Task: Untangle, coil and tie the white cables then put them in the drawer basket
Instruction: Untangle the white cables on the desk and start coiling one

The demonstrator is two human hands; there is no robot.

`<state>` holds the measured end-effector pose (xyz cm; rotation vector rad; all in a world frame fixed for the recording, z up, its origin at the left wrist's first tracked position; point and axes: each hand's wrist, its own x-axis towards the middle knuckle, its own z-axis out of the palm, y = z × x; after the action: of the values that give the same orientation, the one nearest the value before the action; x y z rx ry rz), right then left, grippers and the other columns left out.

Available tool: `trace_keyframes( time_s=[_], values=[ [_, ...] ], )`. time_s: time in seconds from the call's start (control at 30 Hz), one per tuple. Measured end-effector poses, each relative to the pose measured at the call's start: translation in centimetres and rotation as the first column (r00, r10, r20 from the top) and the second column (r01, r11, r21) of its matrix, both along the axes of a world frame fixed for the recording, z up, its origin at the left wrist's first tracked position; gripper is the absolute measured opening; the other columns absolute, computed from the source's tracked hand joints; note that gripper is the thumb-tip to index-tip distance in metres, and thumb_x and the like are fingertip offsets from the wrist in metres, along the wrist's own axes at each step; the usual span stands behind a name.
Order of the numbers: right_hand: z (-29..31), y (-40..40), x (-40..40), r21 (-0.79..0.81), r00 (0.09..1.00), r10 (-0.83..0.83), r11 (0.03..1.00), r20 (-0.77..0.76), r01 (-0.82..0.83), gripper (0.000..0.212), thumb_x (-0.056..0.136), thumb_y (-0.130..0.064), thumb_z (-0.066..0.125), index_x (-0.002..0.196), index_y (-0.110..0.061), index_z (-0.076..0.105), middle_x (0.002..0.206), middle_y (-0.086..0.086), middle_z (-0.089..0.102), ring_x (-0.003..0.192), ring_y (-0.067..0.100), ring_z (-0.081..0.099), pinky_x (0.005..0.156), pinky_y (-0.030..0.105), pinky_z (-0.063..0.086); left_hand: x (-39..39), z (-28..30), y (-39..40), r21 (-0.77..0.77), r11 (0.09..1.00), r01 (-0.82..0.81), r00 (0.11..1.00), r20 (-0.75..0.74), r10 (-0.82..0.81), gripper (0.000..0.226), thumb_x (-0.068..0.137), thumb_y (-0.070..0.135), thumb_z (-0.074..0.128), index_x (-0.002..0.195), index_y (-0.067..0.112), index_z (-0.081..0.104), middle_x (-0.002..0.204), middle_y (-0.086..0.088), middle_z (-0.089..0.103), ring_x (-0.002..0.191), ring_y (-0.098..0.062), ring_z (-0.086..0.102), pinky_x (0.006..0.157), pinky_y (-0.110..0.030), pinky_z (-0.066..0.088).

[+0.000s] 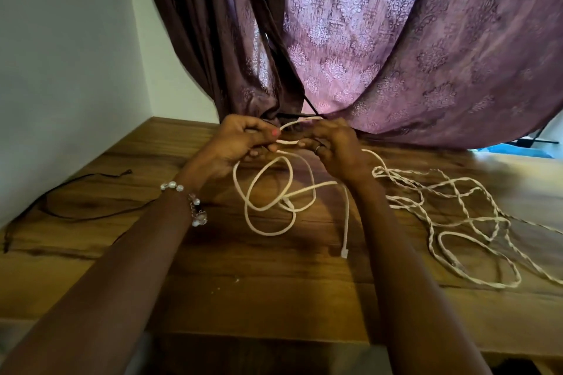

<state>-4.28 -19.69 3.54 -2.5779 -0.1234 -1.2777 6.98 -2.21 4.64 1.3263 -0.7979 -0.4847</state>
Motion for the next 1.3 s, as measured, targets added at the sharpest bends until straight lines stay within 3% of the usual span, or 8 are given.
trace_keyframes(
  time_s=[0.13, 0.33, 0.53, 0.67, 0.83, 1.07, 1.17, 1.3],
  values=[
    [-3.0, -0.6, 0.0, 0.282, 0.973, -0.155, 0.954, 0.168, 0.104, 0.004, 0.082, -0.002, 0.069, 0.079, -0.005, 0.069, 0.079, -0.009, 0.057, 0.073, -0.002, 0.046, 0.068, 0.006, 0.033, 1.6, -2.3, 0.5, -0.175, 0.977, 0.121, 0.924, -0.341, -0.176, 0.022, 0.090, 0.015, 0.052, 0.108, 0.006, 0.061, 0.059, -0.002, 0.058, 0.037, -0.003, 0.039, 0.033, -0.011, 0.028],
    [-4.0, -1.9, 0.0, 0.623, 0.961, -0.223, 0.779, 0.165, 0.074, 0.009, 0.086, -0.011, 0.065, 0.082, -0.004, 0.069, 0.071, 0.006, 0.063, 0.054, 0.016, 0.055, 0.051, 0.033, 0.047, 2.6, -4.2, 0.7, -0.255, 0.960, 0.112, 0.913, -0.355, -0.201, 0.035, 0.086, 0.033, 0.054, 0.117, 0.016, 0.059, 0.079, -0.003, 0.072, 0.062, -0.012, 0.064, 0.061, -0.026, 0.056],
    [-3.9, -1.0, 0.1, 0.750, 0.955, -0.210, 0.661, 0.207, -0.017, 0.015, 0.091, -0.011, 0.062, 0.079, -0.003, 0.065, 0.057, -0.002, 0.054, 0.033, 0.002, 0.043, 0.038, 0.027, 0.037, 0.6, -4.8, 0.7, 0.077, 0.983, 0.164, 0.966, 0.190, -0.176, 0.037, 0.076, -0.001, 0.069, 0.109, 0.015, 0.064, 0.085, 0.008, 0.072, 0.081, -0.008, 0.068, 0.076, -0.027, 0.054],
    [-4.1, -0.6, -0.1, 0.748, 0.965, -0.193, 0.663, 0.180, -0.007, 0.016, 0.090, -0.012, 0.064, 0.080, 0.001, 0.065, 0.059, 0.000, 0.056, 0.033, 0.003, 0.044, 0.039, 0.030, 0.040, 1.9, -6.8, -0.2, 0.317, 0.813, -0.489, 0.564, 0.826, 0.017, 0.050, 0.078, 0.035, 0.072, 0.125, 0.023, 0.060, 0.126, -0.004, 0.053, 0.118, -0.027, 0.046, 0.100, -0.040, 0.038],
    [-4.3, -1.3, -0.5, 0.792, 0.956, -0.209, 0.609, 0.206, -0.038, 0.010, 0.090, -0.013, 0.064, 0.087, -0.004, 0.068, 0.066, 0.003, 0.057, 0.034, 0.003, 0.044, 0.039, 0.030, 0.044, 3.9, -8.4, -0.2, 0.476, 0.640, -0.603, 0.747, 0.619, 0.243, 0.052, 0.070, 0.058, 0.070, 0.102, 0.017, 0.070, 0.104, -0.011, 0.065, 0.098, -0.026, 0.060, 0.080, -0.033, 0.048],
    [-4.9, -2.9, -0.6, 0.583, 0.901, -0.426, 0.752, 0.077, 0.306, 0.016, 0.083, -0.010, 0.066, 0.095, -0.011, 0.075, 0.082, 0.008, 0.071, 0.072, 0.020, 0.064, 0.066, 0.023, 0.044, 1.5, -5.2, -0.2, -0.011, 0.963, -0.269, 0.909, -0.333, 0.251, 0.036, 0.097, 0.032, 0.050, 0.072, 0.009, 0.060, 0.045, 0.002, 0.058, 0.037, -0.010, 0.054, 0.043, -0.023, 0.049],
    [-3.9, -2.5, -0.7, 0.543, 0.871, -0.464, 0.779, 0.163, 0.314, 0.031, 0.078, -0.009, 0.055, 0.102, -0.015, 0.073, 0.096, 0.012, 0.069, 0.082, 0.030, 0.064, 0.075, 0.039, 0.053, 1.5, -4.0, 0.5, -0.164, 0.941, -0.295, 0.905, -0.363, 0.220, 0.039, 0.100, 0.037, 0.042, 0.080, 0.011, 0.062, 0.043, 0.005, 0.049, 0.032, -0.006, 0.036, 0.039, -0.019, 0.038],
    [-0.6, 1.8, -1.9, 0.416, 0.882, -0.074, 0.898, 0.466, -0.145, 0.020, 0.092, -0.020, 0.058, 0.108, -0.015, 0.068, 0.098, 0.005, 0.067, 0.091, 0.025, 0.063, 0.077, 0.038, 0.052, 0.6, -3.1, 0.5, -0.285, 0.938, -0.199, 0.966, -0.221, 0.138, 0.035, 0.102, 0.017, 0.035, 0.097, 0.003, 0.066, 0.061, 0.001, 0.049, 0.046, -0.003, 0.031, 0.041, -0.015, 0.031]
  ],
)
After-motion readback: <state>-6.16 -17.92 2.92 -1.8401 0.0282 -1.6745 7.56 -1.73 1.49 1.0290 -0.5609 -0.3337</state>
